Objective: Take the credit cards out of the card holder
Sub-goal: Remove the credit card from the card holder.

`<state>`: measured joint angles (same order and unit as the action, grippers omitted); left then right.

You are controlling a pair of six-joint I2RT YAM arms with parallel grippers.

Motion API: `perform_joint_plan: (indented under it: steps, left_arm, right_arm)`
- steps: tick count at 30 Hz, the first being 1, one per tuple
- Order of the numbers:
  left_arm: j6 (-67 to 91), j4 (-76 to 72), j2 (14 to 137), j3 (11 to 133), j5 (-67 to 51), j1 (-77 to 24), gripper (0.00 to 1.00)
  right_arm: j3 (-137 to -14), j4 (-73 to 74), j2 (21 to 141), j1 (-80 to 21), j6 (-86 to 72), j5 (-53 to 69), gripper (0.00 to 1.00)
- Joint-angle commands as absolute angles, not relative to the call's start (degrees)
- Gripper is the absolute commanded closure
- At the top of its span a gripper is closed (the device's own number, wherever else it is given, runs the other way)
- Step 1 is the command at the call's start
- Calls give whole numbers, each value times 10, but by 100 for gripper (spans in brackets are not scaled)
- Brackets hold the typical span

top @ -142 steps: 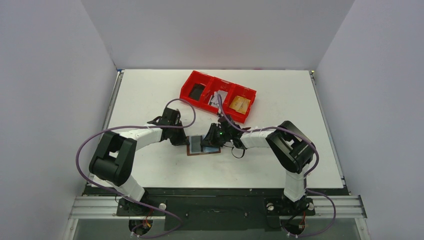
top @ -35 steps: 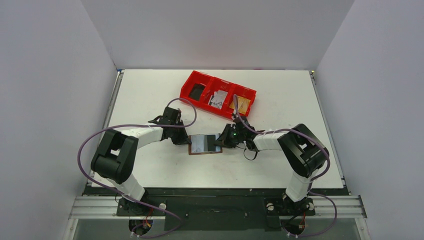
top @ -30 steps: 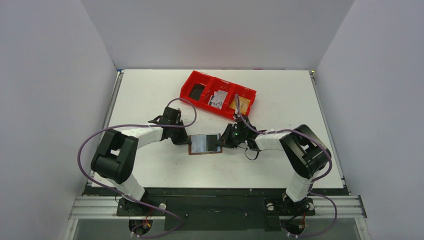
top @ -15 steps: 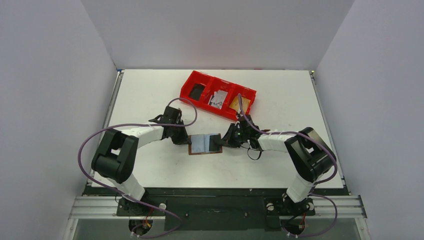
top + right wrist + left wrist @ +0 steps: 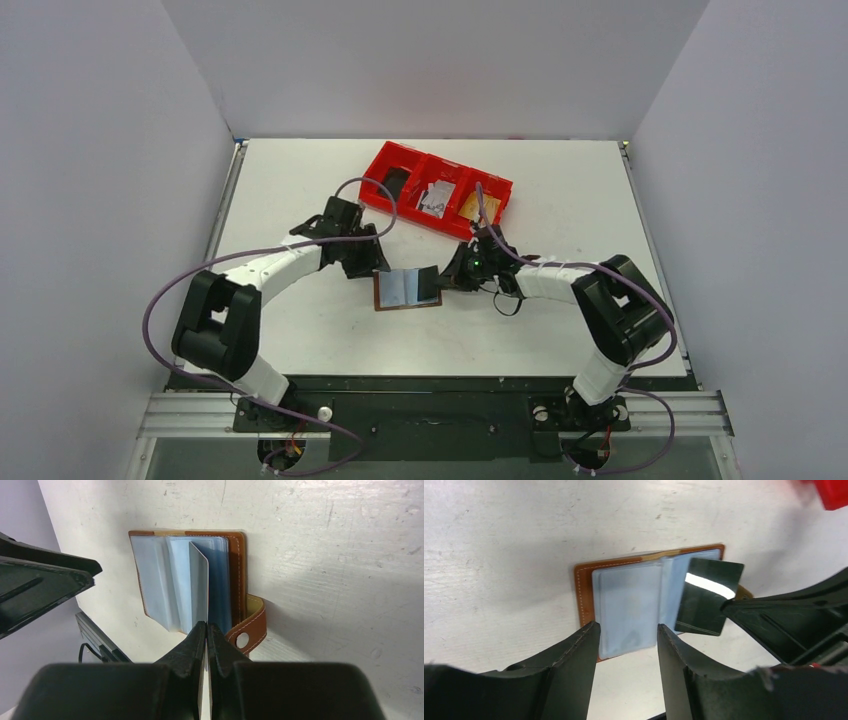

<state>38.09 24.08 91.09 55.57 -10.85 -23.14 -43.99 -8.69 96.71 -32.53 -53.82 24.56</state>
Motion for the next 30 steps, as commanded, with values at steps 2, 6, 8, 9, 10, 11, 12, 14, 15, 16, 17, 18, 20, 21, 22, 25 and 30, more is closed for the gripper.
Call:
perform_joint_plan:
  steps: [2,6,8,9,10,11,12,14,15,16,17,18,20,21,22,25,30]
  left_arm:
    - [371,242,871,590,-145,-228,55]
    - [378,233,861,589,-172,-223,51]
    - [383,223,855,585,-182,-220,50]
    - [385,220,853,584,-186,-218,50]
    - [388,213,850,581,-196,-216,49]
    - [392,204,846,577,-203,-213,49]
    - [396,196,844,574,-221,-211,49]
    - [409,167,838,561,-254,-203,49]
    - [420,144,833,551,-265,-198,49]
    - [426,133,832,546,-289,-195,49]
    - [438,109,829,536,-300,-190,49]
    - [443,98,828,532,-320,-187,49]
    - [458,70,826,524,-348,-183,48]
    - [468,53,826,518,-357,-182,48]
    - [473,44,826,516,-371,-179,48]
    - [491,12,826,505,-393,-176,48]
    - [511,-35,823,493,-422,-172,48]
  right_arm:
    - [-472,-88,930,-321,-546,254,100]
    - [-486,-79,918,-321,-549,258,100]
    - [-492,-73,912,-321,-550,260,100]
    - [-496,-69,907,-321,-550,261,100]
    - [-500,-68,906,-321,-552,264,100]
    - [-501,-67,903,-322,-553,265,100]
    - [-504,-67,899,-321,-555,268,100]
    - [-508,-67,893,-321,-561,271,100]
    - [-510,-67,891,-321,-562,272,100]
    - [-513,-67,886,-321,-567,275,100]
    - [-515,-67,884,-321,-568,276,100]
    - [-518,-67,881,-321,-572,280,100]
    - [-524,-71,876,-322,-579,288,100]
    - [-525,-73,874,-322,-585,291,100]
    - [-527,-76,871,-321,-588,295,100]
    - [-533,-82,863,-321,-600,303,100]
    - [-543,-93,853,-321,-617,321,100]
